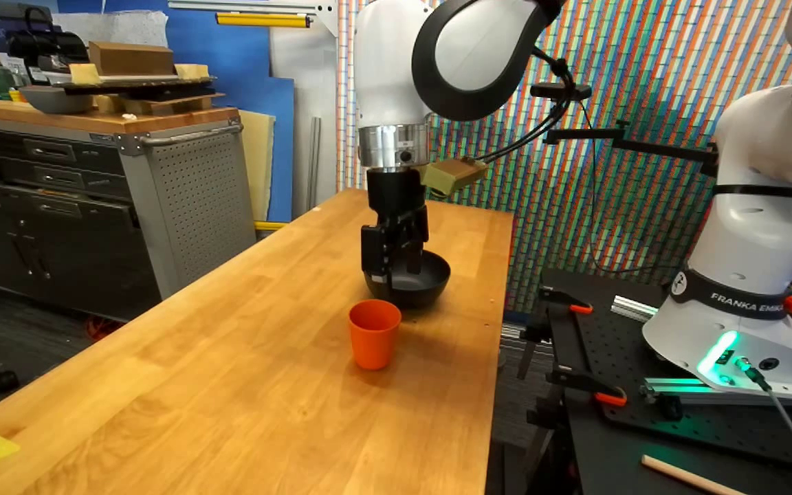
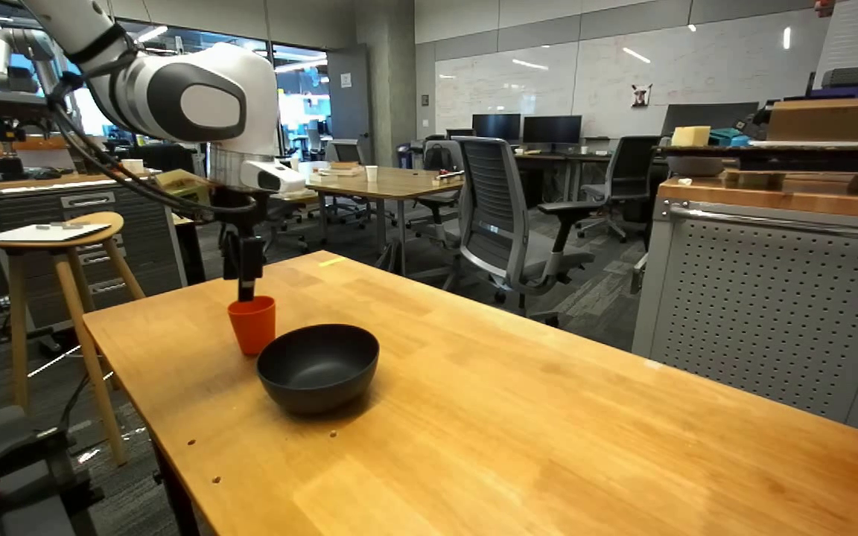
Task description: Put the cup in the bowl
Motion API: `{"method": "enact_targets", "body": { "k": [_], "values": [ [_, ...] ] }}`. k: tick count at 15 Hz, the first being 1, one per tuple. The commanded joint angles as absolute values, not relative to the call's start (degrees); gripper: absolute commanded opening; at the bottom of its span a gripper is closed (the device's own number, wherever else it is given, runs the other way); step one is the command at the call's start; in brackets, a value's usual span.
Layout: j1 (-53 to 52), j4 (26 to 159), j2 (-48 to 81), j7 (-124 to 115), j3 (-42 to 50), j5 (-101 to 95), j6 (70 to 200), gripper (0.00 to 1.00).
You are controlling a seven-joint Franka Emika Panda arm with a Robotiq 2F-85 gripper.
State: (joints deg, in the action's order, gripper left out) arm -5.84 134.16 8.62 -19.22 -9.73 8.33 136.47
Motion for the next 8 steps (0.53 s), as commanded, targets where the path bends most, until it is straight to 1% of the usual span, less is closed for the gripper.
{"method": "enact_targets", "body": {
  "k": [1, 5, 6, 7, 8],
  "values": [
    [-7.4, 131.0, 13.9, -22.4, -7.8, 7.2, 137.9, 1.00],
    [-8.7, 130.8, 17.4, -25.3, -5.8, 5.8, 141.8, 1.00],
    [-9.1, 130.7, 18.1, -25.8, -5.2, 5.3, 142.6, 0.75],
    [-9.5, 130.6, 18.7, -26.3, -4.7, 4.7, 143.5, 0.73],
    [-9.9, 130.5, 19.1, -26.7, -4.4, 4.5, 144.5, 0.66]
  ]
}}
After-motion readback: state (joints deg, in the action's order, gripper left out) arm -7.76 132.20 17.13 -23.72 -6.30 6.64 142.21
